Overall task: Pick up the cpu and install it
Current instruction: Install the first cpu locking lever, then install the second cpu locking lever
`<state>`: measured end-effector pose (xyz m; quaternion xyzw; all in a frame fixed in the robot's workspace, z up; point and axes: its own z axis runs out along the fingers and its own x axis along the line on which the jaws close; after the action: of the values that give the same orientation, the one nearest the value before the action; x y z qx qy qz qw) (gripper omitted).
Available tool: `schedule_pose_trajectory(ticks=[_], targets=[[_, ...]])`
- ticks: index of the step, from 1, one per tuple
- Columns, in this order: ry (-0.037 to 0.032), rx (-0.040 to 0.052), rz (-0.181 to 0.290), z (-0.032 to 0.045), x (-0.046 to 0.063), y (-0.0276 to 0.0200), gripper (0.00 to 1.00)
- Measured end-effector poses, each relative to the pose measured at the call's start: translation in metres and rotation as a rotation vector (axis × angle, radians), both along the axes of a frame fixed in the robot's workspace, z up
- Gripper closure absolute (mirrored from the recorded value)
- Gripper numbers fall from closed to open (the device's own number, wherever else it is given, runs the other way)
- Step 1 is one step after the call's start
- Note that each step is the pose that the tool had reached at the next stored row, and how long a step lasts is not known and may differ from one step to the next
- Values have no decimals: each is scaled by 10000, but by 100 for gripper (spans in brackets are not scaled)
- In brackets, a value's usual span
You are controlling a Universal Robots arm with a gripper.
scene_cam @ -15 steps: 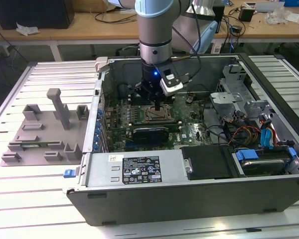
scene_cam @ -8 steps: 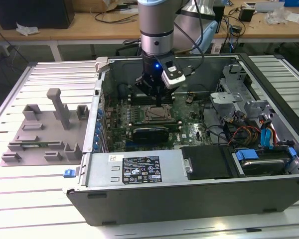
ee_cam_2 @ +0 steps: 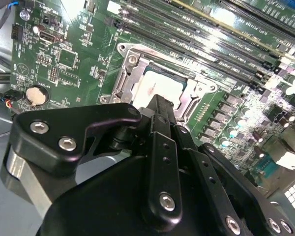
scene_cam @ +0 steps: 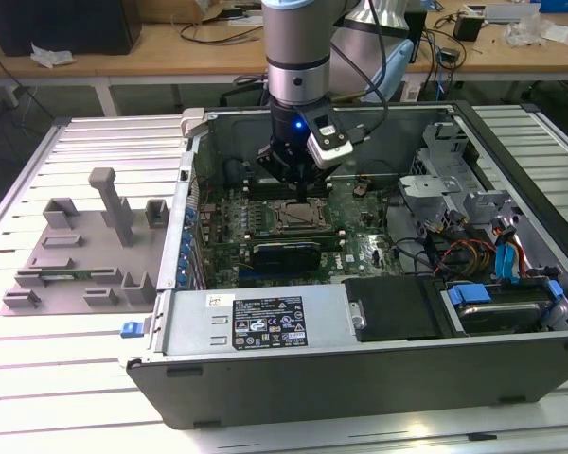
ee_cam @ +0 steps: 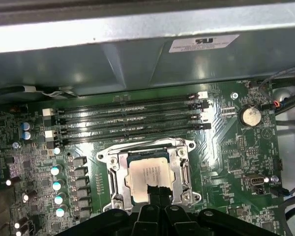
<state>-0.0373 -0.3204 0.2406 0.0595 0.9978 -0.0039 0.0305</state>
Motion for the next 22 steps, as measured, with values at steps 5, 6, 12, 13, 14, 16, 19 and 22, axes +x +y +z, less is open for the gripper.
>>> schedule_pose_trajectory(ticks=[5,6,12,13,14,16,19,22], targets=[[-1,-13,3,0,0,0,89],[-1,-12,8,3,0,1,89],[-1,-12,9,7,0,0,89],[-1,-12,9,7,0,0,89],[-1,-13,8,7,0,0,89],[-1,-12,9,7,0,0,89],[0,-15,8,9,-1,-2,89],[-1,-13,10,8,0,-82,89]])
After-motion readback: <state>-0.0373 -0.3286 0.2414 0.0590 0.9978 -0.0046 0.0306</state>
